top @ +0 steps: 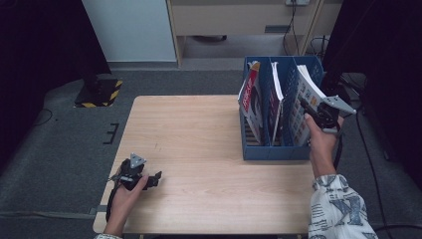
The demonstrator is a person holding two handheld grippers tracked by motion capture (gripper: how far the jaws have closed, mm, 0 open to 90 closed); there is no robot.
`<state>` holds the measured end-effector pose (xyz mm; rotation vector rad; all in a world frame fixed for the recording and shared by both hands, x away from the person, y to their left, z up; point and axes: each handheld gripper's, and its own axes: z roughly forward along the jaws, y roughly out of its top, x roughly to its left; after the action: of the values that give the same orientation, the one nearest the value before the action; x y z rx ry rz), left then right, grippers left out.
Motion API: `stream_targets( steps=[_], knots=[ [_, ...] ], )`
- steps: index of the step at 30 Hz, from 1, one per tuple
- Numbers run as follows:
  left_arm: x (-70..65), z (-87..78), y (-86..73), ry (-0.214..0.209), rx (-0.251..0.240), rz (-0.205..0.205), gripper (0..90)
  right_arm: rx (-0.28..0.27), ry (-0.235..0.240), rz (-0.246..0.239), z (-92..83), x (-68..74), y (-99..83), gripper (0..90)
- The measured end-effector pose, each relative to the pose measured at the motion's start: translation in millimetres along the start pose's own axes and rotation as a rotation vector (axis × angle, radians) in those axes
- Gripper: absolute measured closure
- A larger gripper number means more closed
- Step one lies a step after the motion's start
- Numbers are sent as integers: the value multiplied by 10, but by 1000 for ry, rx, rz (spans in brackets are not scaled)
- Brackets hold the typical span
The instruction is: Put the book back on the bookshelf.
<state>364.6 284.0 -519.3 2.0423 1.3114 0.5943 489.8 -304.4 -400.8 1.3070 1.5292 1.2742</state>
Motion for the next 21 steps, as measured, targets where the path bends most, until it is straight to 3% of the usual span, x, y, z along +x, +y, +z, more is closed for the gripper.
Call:
stream_targets(
  steps=[13, 21],
  knots=[
    [11, 12, 1, -1, -2, -9, 67, -50, -70, 5, 88, -86, 65, 730],
    [4, 21, -2, -5, 3, -6, 67, -42, -60, 12, 114, -65, -38, 728]
  ],
)
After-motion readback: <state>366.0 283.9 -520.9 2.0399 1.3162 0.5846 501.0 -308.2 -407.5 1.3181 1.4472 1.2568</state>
